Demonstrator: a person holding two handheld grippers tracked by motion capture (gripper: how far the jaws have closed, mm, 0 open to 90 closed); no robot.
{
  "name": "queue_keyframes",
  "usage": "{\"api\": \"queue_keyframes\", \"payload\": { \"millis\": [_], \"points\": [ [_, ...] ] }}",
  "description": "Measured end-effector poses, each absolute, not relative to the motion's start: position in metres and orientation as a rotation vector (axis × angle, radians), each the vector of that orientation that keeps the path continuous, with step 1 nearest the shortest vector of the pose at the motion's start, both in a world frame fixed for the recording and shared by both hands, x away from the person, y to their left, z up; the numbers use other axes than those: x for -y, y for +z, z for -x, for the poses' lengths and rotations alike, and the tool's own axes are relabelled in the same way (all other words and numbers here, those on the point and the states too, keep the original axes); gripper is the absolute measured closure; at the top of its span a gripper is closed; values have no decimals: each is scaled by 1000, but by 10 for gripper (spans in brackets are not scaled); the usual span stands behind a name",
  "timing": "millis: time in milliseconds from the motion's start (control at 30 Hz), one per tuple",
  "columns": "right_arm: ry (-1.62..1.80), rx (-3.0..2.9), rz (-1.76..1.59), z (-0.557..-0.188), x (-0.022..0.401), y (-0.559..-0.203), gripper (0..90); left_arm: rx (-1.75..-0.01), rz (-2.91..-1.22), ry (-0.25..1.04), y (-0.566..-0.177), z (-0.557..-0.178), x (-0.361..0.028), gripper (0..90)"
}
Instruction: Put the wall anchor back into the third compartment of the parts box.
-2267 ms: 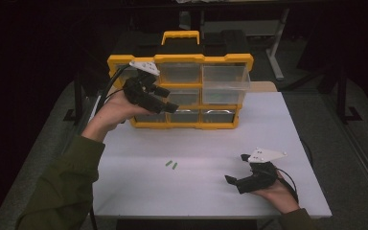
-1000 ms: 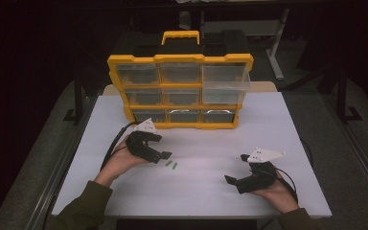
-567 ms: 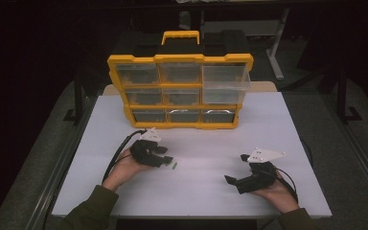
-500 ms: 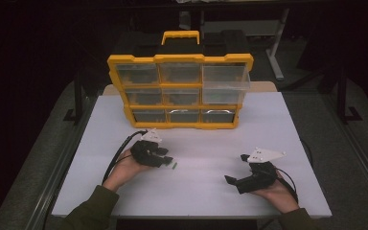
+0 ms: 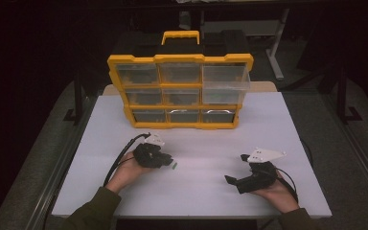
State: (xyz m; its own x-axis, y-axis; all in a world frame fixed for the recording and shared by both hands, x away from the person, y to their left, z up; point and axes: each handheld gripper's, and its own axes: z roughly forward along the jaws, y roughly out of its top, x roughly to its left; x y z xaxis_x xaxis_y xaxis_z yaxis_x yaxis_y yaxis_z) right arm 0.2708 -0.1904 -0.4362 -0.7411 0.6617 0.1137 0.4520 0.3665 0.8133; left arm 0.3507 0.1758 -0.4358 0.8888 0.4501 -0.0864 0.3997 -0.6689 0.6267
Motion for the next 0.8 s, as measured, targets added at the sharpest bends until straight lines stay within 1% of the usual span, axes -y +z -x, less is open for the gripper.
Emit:
{"api": "queue_keyframes", "payload": {
  "millis": [300,600,800],
  "points": [
    [1316,-2392,-986,-271,190,-436,16,-603,-2402,121,-439,-350,-173,839],
    [1315,-2394,-986,-271,190,-436,16,-592,-2414,110,-439,-352,-174,849],
    [1315,-2395,-985,-271,190,-436,16,-611,-2400,78,-438,-354,-176,854]
  ]
}}
